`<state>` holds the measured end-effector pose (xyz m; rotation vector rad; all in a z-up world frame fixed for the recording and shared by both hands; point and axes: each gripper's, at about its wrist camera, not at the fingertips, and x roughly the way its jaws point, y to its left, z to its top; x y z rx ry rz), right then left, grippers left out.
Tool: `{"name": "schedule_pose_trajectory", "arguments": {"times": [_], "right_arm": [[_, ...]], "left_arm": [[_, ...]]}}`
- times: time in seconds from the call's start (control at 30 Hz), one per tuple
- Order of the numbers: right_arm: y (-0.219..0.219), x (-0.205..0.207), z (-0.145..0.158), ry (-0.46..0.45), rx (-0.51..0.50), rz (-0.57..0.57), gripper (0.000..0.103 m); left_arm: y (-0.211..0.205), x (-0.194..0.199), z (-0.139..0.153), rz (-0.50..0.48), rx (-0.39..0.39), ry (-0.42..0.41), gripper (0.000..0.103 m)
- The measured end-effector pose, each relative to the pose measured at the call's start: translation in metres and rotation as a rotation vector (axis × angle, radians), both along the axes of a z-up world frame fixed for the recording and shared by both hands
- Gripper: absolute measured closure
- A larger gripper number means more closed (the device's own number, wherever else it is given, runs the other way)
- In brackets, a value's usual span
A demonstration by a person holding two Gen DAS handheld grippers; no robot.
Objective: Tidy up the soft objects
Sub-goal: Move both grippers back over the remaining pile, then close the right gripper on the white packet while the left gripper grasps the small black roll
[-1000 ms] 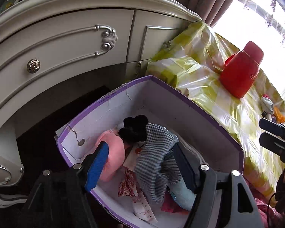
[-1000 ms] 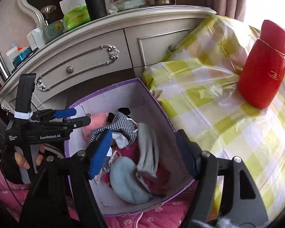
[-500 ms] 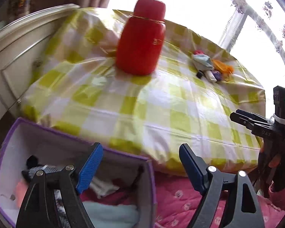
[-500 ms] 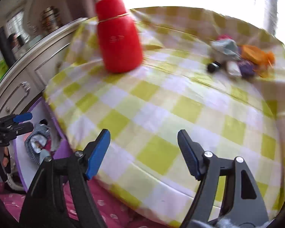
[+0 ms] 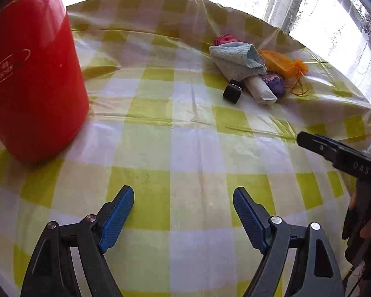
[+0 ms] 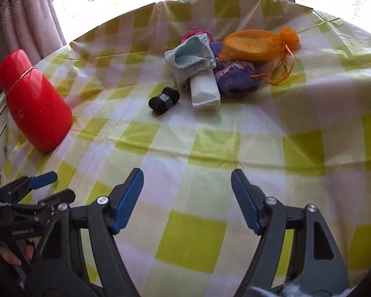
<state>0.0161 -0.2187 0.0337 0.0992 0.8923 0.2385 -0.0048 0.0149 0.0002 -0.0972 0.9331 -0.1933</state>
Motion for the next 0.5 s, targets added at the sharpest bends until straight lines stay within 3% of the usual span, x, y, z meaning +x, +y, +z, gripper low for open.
{"name": "schedule_pose_trajectory", "arguments": {"times": [0.3,0.4,0.43,0.47,0.5], "right_arm": [[0.024,0.132,-0.029,0.046,-0.171,0.011,0.025],[0.029,0.153,-0.03,0.032,-0.177,0.04,0.025],[0.029,0.154,-0.03,0.022,-0.181,0.065,0.033],[0.027,0.15,-0.029,0.016,-0.178,0.074,0.061],[0.022,0.142,-0.026,0.016,-0.166,0.067,0.061]], "left_arm": [[0.003,0.002,-0.001,-0.018,-0.015,-0.055,0.013],[-0.001,0.003,-0.002,-0.047,-0.011,-0.043,0.002],[-0.003,0.005,-0.003,-0.06,-0.002,-0.036,0.0],[-0.007,0.006,-0.003,-0.063,0.022,-0.031,0.0],[-0.011,0.006,-0.004,-0.067,0.053,-0.026,0.0]]}}
